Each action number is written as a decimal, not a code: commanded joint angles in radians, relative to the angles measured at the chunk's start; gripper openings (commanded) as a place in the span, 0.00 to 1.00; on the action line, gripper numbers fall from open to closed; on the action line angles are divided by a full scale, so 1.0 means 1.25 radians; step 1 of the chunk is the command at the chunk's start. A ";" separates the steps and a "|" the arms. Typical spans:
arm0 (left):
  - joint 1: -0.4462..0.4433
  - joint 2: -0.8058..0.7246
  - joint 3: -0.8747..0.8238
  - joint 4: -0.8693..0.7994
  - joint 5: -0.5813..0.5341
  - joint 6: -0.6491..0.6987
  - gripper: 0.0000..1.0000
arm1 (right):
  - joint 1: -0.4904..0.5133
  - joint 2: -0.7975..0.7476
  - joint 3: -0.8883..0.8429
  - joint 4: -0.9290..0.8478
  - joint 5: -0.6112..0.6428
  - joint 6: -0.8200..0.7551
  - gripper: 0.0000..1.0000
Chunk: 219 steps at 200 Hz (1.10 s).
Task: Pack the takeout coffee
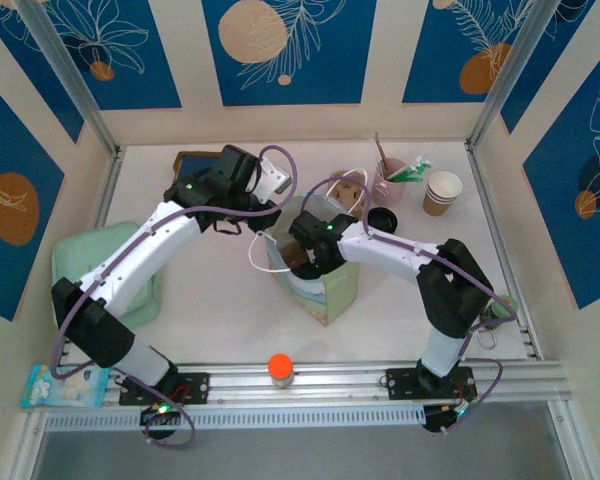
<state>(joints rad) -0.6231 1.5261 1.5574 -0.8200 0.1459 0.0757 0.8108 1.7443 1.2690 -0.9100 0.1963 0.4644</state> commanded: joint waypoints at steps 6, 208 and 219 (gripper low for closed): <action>-0.003 -0.024 0.016 -0.017 -0.013 -0.009 0.08 | 0.011 -0.037 0.061 -0.074 -0.054 0.023 0.99; -0.002 -0.100 0.040 0.008 -0.058 -0.060 0.66 | 0.090 -0.069 0.566 -0.466 0.093 0.053 0.99; -0.002 -0.111 0.046 0.010 -0.052 -0.065 0.67 | 0.092 -0.073 0.590 -0.481 0.099 0.053 0.99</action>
<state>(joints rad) -0.6231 1.4418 1.5681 -0.8253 0.0731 0.0200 0.9146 1.6592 1.9415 -1.4071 0.2863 0.5217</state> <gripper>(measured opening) 0.662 0.990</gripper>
